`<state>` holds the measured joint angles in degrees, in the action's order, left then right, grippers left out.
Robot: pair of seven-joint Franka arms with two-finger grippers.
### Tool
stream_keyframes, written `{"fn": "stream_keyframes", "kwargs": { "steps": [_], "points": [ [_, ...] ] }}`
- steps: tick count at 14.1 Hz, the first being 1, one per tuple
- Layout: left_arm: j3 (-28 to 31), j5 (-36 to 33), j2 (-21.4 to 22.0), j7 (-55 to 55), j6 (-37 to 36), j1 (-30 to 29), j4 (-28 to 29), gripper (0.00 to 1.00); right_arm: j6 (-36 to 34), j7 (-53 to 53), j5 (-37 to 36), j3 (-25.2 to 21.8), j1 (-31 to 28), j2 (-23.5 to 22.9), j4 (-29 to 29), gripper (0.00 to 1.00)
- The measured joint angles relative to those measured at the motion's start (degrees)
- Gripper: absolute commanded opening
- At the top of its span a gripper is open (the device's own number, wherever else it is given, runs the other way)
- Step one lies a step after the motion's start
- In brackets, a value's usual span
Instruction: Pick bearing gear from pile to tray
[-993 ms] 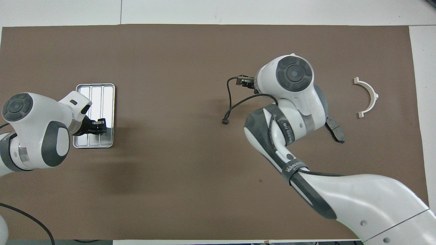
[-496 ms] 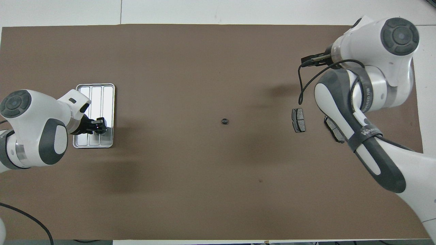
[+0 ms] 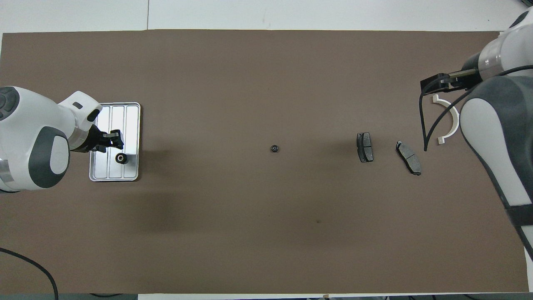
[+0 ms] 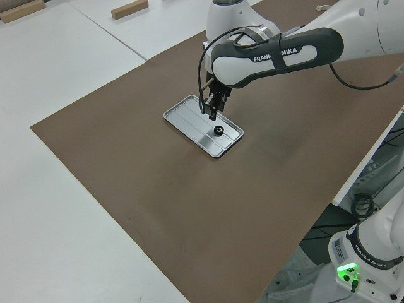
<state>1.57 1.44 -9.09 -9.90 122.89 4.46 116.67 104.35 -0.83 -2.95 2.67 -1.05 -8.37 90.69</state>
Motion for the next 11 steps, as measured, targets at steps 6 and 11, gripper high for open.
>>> {"fn": "stream_keyframes", "kwargs": {
  "steps": [6,11],
  "points": [
    [-0.8,0.63,-0.23,-19.34,0.06,14.26,-1.65,0.47,-13.51,2.26,0.08,0.56,-0.04,9.38,0.62,1.0],
    [-0.81,2.57,-9.88,-39.5,-2.34,27.17,-16.78,0.48,-16.13,2.33,0.11,0.2,-0.11,12.4,1.84,1.0]
  ]
}}
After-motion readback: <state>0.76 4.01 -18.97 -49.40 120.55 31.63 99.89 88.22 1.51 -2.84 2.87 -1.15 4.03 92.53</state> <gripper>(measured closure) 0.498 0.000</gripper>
